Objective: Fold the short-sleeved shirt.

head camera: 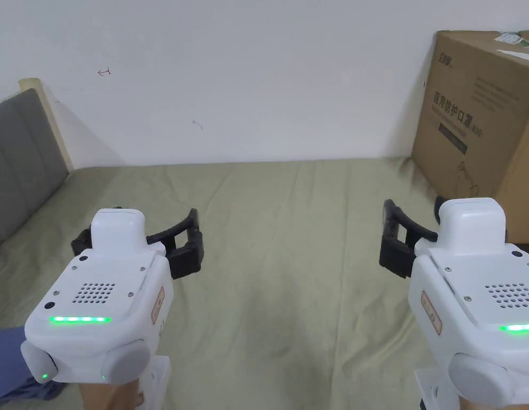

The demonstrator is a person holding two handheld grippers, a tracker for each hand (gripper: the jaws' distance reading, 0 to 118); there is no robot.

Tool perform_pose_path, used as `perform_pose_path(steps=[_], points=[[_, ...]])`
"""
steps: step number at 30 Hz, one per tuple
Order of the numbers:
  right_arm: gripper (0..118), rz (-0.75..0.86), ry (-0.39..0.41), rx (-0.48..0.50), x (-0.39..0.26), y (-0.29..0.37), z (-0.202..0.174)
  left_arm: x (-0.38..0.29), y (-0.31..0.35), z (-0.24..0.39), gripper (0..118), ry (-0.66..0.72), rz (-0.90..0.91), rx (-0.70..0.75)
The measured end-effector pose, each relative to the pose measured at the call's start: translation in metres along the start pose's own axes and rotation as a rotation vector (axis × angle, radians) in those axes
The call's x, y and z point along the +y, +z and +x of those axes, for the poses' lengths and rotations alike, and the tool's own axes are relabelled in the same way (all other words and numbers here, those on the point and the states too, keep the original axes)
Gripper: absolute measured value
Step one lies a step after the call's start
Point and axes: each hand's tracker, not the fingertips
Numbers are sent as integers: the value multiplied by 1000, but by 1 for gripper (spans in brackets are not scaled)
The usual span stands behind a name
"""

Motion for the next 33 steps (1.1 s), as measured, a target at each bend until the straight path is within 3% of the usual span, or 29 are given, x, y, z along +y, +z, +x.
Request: perform_pose_path(steps=[3,4,33], points=[[109,-8,1,-13,-1,-2,-1,-1,2,-1,113,9,16,9],[117,-8,0,-12,-1,-2,-1,-1,2,-2,117,13,18,5],[118,7,2,-17,0,-2,-4,0,2,-3,118,0,22,5]])
